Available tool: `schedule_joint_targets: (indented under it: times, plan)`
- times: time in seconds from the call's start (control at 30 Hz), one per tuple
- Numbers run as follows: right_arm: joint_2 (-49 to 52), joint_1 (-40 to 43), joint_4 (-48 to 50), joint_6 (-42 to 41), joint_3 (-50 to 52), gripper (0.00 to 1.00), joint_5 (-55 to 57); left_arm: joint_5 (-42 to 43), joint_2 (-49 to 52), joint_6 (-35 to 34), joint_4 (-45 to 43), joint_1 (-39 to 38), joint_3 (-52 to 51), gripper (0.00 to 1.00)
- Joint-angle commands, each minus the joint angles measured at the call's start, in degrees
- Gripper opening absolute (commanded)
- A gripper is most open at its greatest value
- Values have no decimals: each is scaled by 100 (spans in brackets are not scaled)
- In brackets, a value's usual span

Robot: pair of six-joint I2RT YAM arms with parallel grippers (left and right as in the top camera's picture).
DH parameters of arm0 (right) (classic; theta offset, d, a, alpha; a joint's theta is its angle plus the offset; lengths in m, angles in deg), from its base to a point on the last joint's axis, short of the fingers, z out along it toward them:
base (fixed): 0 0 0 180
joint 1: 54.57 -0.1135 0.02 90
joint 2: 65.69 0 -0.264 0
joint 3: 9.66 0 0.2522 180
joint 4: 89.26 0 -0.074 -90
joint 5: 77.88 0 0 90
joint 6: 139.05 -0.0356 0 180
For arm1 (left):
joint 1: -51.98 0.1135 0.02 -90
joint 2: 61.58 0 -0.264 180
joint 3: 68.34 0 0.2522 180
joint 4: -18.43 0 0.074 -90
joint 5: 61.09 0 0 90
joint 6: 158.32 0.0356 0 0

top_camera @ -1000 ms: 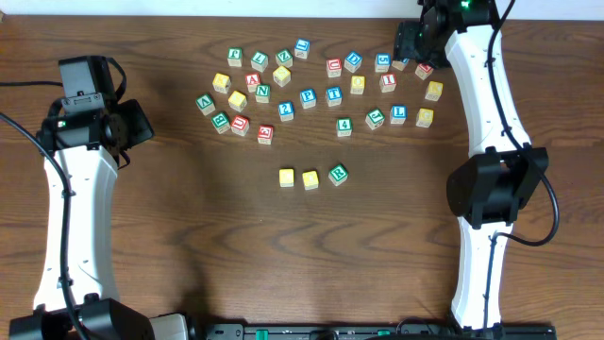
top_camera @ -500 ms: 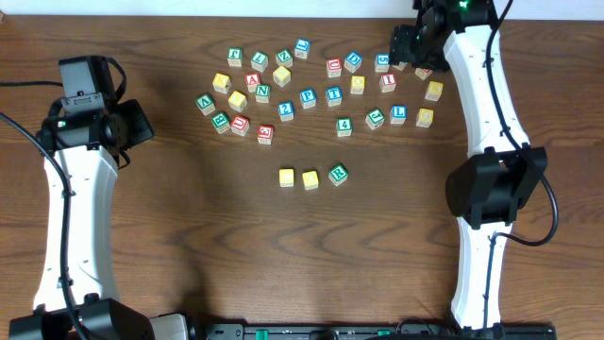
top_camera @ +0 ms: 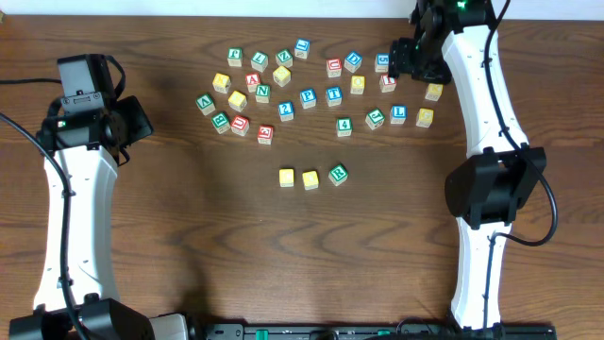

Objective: Spell out CORL
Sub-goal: 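Raise the right arm and move it over the back right blocks, then lower the right gripper onto the blue L block and grasp it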

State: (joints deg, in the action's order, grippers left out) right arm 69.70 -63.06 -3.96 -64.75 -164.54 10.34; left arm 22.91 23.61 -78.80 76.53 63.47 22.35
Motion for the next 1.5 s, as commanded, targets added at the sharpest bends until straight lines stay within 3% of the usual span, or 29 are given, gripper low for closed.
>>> schedule_joint_targets:
  times: [0.0, 0.07, 0.13, 0.27, 0.4, 0.5, 0.53, 0.63, 0.7, 0.83, 1.13, 1.47]
  plan:
    - [70, -103, -92, 107, 35, 73, -33, 243, 55, -33, -11, 7, 92, 62]
    - [70, -103, -138, 122, 35, 72, -31, 562, 55, -31, -15, 7, 92, 62]
    - [70, -103, -175, 125, 35, 72, -28, 678, 55, -31, -9, 7, 92, 49]
    - [70, -105, -271, 122, 35, 72, -4, 710, 55, -76, -9, -31, 92, 35]
    - [70, -103, -286, 118, 122, 70, 164, 708, 55, -74, -22, -195, 92, 34]
    - [70, -98, -96, 116, 398, 68, 162, 708, 55, -74, -35, -236, 92, 46]
    - [70, -101, 50, 101, 555, 67, 160, 706, 55, -74, -31, -236, 92, 57]
    - [70, -92, 516, 31, 1080, 64, 160, 708, 55, -74, -26, -236, 92, 61]
    - [70, -94, 789, 31, 1351, 63, 160, 706, 55, -72, -4, -236, 92, 100]
    - [70, -92, 1329, 28, 1827, 57, 162, 706, 55, -72, -4, -236, 92, 99]
    - [70, -92, 2142, 42, 2507, 56, 164, 706, 55, -72, -7, -236, 92, 99]
    - [70, -92, 2350, 122, 2752, 54, 164, 706, 55, -72, -7, -236, 92, 99]
